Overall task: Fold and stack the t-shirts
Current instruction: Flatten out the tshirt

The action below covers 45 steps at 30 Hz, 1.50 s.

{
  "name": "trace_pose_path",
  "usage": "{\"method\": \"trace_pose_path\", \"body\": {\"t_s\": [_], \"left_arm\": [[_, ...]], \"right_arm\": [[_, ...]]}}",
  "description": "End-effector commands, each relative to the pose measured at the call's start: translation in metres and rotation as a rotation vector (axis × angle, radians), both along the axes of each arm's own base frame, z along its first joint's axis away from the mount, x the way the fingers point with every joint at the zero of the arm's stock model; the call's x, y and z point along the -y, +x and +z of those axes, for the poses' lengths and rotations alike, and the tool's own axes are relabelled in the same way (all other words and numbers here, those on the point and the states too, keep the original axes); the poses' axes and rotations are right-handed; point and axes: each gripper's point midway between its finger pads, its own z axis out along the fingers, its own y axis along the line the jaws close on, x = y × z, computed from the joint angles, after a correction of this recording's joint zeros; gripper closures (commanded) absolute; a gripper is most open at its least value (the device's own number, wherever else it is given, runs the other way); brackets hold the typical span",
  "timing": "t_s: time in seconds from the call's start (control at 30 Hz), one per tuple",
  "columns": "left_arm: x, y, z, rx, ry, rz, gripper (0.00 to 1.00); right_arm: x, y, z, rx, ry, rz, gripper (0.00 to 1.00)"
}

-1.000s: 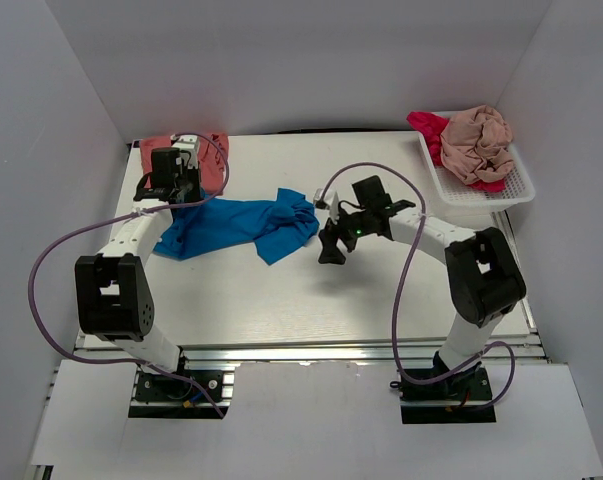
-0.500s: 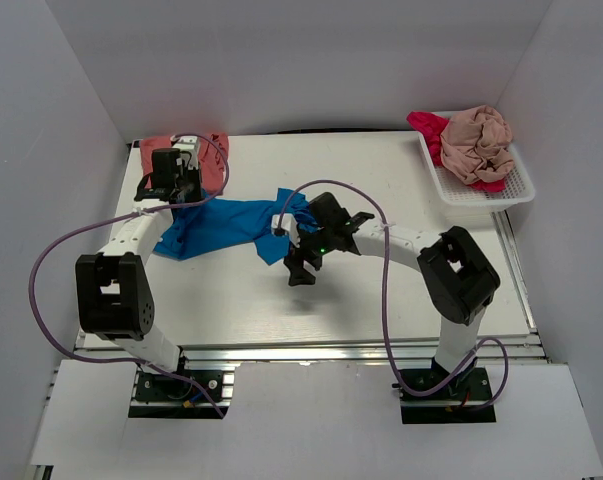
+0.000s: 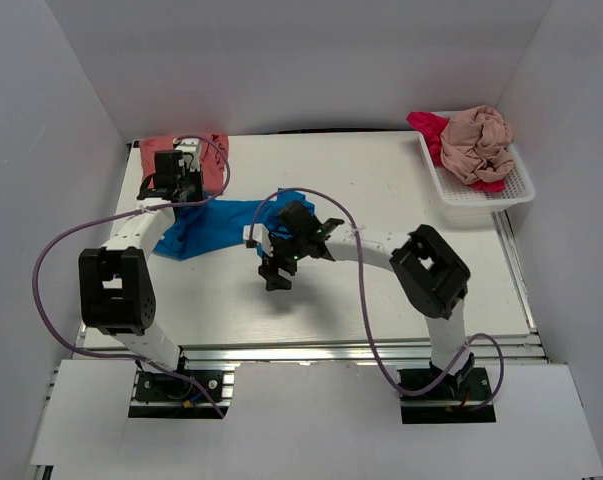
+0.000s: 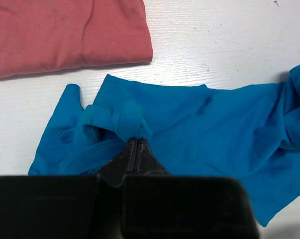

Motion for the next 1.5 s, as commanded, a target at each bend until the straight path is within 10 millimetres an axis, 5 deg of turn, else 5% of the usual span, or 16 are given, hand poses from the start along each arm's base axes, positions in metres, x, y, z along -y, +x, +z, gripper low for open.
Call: {"method": "trace_pose_path", "body": {"t_s": [0.0,0.27,0.53,0.63,0.87,1.1,1.47], "left_arm": [[0.005,0.004,0.007,0.025,-0.022,-0.015,1.00],[0.004,0.002,0.008,0.049,-0.012,-0.019,1.00],[0.003,0.004,-0.002,0.032,0.005,-0.022,1.00],[0.000,0.004,-0.010,0.017,0.033,-0.036,1.00],[0.001,0.004,-0.018,0.008,0.027,-0.032,1.00],[0.002,0.003,-0.017,0.011,0.018,-0.031,1.00],[-0.001,0.007,-0.024,-0.002,0.037,-0.029,1.00]], "right_arm": [[-0.018,0.022,-0.013,0.018,-0.008,-0.008,0.16],[-0.045,0.052,-0.021,0.071,-0.016,0.019,0.16],[-0.052,0.052,-0.016,0.034,-0.004,0.041,0.16],[-0.051,0.050,-0.003,0.029,0.004,0.045,0.16],[-0.052,0.049,0.062,0.056,0.077,0.041,0.16],[-0.033,0.075,0.034,0.064,0.044,-0.025,0.16],[-0.027,0.066,-0.008,-0.054,0.013,-0.032,0.18]]}}
